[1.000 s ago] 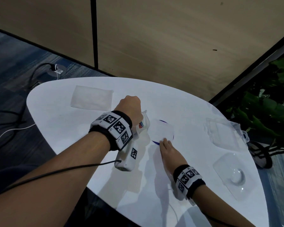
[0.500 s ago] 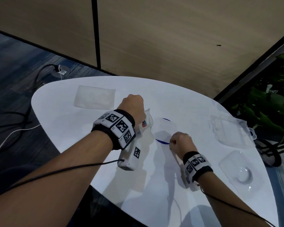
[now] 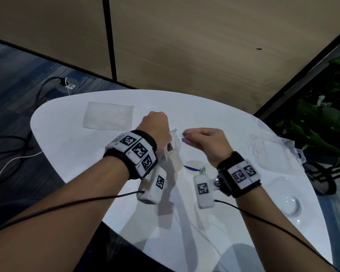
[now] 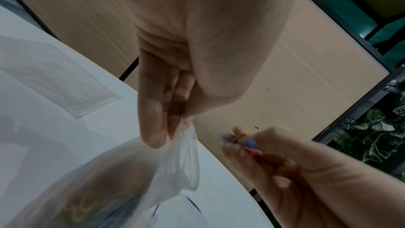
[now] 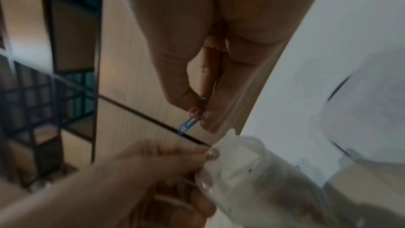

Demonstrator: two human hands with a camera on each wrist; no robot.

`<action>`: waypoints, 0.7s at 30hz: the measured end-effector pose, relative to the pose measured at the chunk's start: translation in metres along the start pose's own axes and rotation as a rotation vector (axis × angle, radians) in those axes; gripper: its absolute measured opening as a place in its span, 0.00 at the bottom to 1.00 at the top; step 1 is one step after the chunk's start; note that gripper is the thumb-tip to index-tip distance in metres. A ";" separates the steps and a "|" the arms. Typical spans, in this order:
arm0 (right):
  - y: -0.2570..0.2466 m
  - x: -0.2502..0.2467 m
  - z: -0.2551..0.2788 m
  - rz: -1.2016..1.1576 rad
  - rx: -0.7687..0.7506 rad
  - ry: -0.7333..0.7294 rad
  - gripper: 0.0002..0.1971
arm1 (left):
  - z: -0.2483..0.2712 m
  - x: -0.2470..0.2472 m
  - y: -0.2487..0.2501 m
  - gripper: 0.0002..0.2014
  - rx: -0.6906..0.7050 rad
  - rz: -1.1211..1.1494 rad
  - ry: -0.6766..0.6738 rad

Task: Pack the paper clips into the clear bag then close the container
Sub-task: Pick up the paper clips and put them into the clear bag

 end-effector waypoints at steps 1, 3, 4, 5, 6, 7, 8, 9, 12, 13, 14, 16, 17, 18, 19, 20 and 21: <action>-0.001 0.012 0.001 0.072 -0.012 -0.026 0.05 | 0.000 -0.001 0.000 0.12 0.002 -0.003 0.010; -0.001 0.031 0.000 0.309 -0.081 -0.103 0.07 | 0.001 -0.002 0.001 0.10 0.000 0.003 0.017; -0.003 0.039 0.001 0.442 -0.129 -0.144 0.09 | 0.002 -0.003 0.000 0.10 -0.005 0.008 0.013; -0.007 0.041 0.001 0.537 -0.172 -0.159 0.10 | 0.002 -0.004 -0.001 0.10 -0.010 0.013 0.007; -0.011 0.035 0.000 0.553 -0.201 -0.134 0.11 | 0.003 -0.004 -0.001 0.11 -0.012 0.017 0.001; -0.016 0.022 -0.001 0.539 -0.218 -0.079 0.12 | 0.003 -0.005 -0.003 0.11 -0.013 0.022 -0.003; -0.018 0.002 -0.004 0.552 -0.239 -0.001 0.14 | 0.004 -0.006 -0.004 0.12 -0.013 0.026 -0.007; -0.017 -0.022 -0.008 0.627 -0.262 0.086 0.15 | 0.004 -0.007 -0.005 0.13 -0.012 0.030 -0.009; 0.022 -0.087 -0.021 1.098 -0.137 0.152 0.13 | 0.005 -0.008 -0.006 0.13 -0.003 0.029 -0.011; 0.042 -0.101 -0.022 1.197 -0.066 0.114 0.13 | 0.005 -0.008 -0.007 0.13 -0.002 0.026 -0.014; 0.061 -0.110 -0.021 1.272 -0.025 0.059 0.13 | 0.005 -0.009 -0.008 0.13 -0.004 0.023 -0.016; 0.086 -0.110 -0.012 1.431 -0.017 -0.070 0.18 | 0.004 -0.009 -0.008 0.12 -0.003 0.019 -0.016; 0.094 -0.105 -0.006 1.497 -0.034 -0.111 0.22 | 0.005 -0.009 -0.008 0.11 -0.001 0.021 -0.015; 0.100 -0.101 0.001 1.534 -0.052 -0.125 0.24 | 0.005 -0.010 -0.008 0.11 0.002 0.022 -0.012; 0.105 -0.097 0.008 1.552 -0.060 -0.122 0.26 | 0.005 -0.010 -0.007 0.11 0.004 0.022 -0.009; 0.109 -0.093 0.014 1.548 -0.070 -0.115 0.28 | 0.005 -0.009 -0.006 0.12 0.006 0.021 -0.008; 0.113 -0.089 0.019 1.532 -0.068 -0.100 0.28 | 0.005 -0.009 -0.006 0.12 0.006 0.020 -0.008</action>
Point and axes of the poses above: each hand's wrist, its own z-axis away from the middle knuckle, its own x-axis out of the palm, y = z × x, the point moved 9 cm from there along -z, towards the middle knuckle, and after that the axes turned 2 degrees about -x, right-handed, at the moved point
